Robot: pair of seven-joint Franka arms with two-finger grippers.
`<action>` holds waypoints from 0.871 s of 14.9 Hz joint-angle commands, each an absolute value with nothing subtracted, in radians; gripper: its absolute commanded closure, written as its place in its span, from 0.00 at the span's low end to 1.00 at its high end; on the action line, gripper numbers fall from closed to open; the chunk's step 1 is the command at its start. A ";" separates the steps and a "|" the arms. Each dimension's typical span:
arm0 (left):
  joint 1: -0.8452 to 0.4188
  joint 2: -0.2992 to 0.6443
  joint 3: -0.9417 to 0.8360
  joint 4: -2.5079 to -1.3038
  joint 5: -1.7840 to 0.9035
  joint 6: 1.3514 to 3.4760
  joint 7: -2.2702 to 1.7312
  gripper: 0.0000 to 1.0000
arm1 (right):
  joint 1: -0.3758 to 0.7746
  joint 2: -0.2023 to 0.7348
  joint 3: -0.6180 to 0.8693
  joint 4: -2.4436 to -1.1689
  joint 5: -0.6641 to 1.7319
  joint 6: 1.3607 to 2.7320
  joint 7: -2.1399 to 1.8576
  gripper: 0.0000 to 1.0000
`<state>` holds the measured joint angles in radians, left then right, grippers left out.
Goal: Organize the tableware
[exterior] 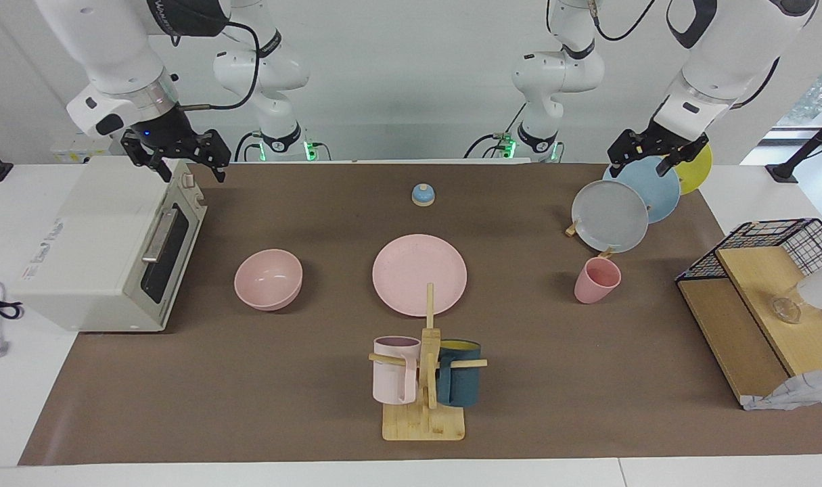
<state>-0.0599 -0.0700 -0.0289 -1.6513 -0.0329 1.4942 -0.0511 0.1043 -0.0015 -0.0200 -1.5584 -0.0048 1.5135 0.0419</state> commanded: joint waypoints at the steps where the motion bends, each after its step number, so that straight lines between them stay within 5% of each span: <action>1: -0.063 -0.080 -0.026 -1.646 -0.021 1.480 -0.063 0.00 | 0.143 0.040 -0.015 -1.548 0.001 1.560 0.041 0.00; 9: -0.060 -0.080 -0.025 -1.646 -0.021 1.479 -0.061 0.00 | 0.290 0.176 -0.015 -1.589 0.000 1.759 0.086 0.00; 13: -0.061 -0.080 -0.025 -1.647 -0.021 1.479 -0.061 0.00 | 0.290 0.150 -0.017 -1.788 -0.009 1.958 0.063 0.00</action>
